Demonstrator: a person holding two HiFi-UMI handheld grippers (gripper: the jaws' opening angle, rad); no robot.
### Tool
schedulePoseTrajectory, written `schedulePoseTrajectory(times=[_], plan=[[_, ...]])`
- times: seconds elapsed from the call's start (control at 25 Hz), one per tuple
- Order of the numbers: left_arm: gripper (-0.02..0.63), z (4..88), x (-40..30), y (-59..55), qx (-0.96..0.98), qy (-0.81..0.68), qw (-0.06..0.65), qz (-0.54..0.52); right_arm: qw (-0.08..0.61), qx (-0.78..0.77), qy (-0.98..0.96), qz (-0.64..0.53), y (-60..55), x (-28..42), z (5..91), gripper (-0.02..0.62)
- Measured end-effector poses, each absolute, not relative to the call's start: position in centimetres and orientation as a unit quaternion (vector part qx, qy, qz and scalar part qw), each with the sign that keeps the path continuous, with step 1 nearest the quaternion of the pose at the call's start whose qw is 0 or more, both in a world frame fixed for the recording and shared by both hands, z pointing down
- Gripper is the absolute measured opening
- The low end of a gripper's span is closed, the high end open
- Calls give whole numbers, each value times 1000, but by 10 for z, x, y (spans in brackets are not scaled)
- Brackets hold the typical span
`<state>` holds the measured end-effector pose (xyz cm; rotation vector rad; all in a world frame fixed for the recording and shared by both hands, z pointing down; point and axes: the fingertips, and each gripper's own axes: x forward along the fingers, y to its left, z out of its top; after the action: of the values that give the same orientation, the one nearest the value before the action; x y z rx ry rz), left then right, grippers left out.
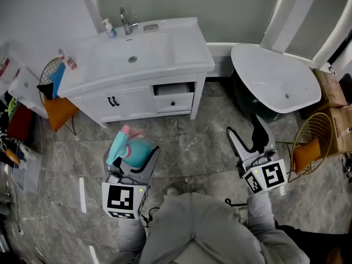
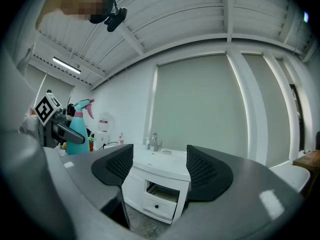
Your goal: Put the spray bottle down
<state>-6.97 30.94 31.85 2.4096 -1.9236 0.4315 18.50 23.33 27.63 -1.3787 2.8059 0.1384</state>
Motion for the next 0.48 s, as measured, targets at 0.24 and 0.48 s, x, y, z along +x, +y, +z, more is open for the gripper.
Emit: schedulePoseTrajectory(times=[0.24, 0.48], plan=[[434, 318, -73, 310, 775, -617, 15, 139, 3, -441, 897, 45, 234, 182, 276, 334], [434, 315, -77, 307, 773, -620, 13, 136, 4, -436, 899, 49, 231, 176, 274, 334]])
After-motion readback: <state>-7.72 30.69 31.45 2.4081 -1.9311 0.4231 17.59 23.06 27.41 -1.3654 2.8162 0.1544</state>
